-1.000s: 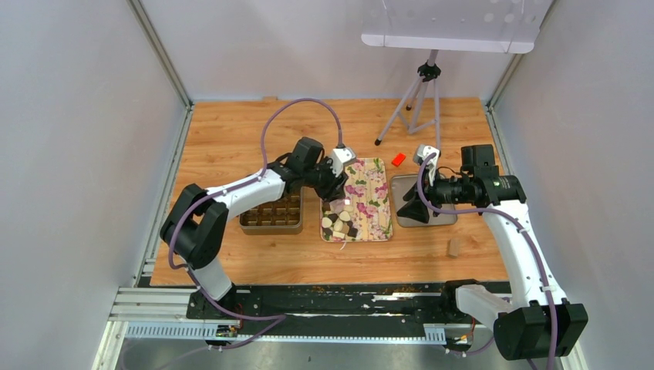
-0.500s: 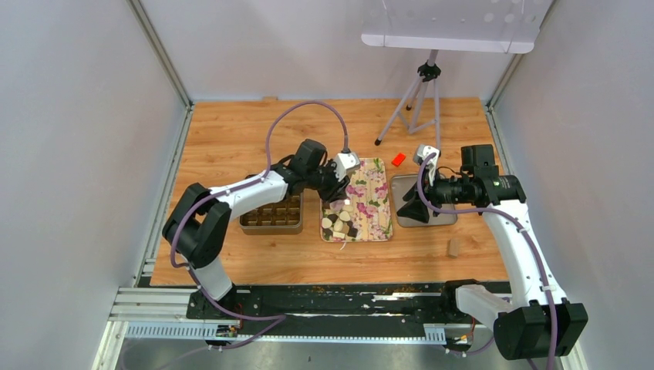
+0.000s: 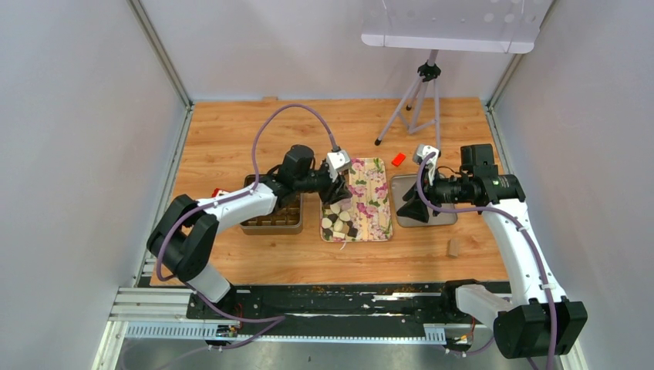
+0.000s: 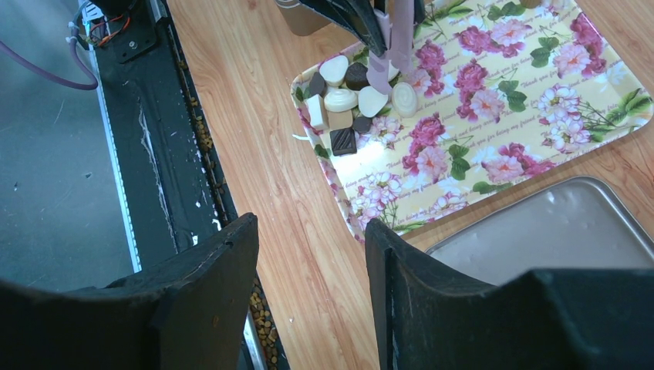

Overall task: Pack the chocolate
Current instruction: Pick up the fake chocolate from the plate.

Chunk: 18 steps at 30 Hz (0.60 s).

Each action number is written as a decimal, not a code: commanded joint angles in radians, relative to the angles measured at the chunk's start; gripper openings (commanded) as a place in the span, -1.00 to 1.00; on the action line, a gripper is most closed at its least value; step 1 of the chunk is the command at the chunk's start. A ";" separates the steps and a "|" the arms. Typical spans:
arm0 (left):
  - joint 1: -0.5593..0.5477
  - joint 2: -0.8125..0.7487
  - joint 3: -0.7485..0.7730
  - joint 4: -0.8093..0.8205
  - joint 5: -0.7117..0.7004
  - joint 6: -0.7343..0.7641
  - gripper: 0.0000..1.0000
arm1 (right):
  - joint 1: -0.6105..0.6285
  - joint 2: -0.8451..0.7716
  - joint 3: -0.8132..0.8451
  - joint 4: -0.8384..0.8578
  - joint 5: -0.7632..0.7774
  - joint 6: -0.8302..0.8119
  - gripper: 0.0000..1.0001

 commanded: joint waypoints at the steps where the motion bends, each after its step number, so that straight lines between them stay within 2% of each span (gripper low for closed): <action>1: -0.010 0.020 0.044 0.132 0.018 -0.063 -0.01 | 0.000 -0.008 0.001 0.032 -0.022 -0.007 0.06; 8: -0.019 0.098 0.110 0.039 0.116 0.075 0.07 | 0.000 -0.021 -0.008 0.033 -0.018 -0.005 0.06; 18: -0.021 0.193 0.204 -0.089 0.154 0.207 0.08 | -0.002 -0.031 -0.022 0.034 -0.017 -0.002 0.06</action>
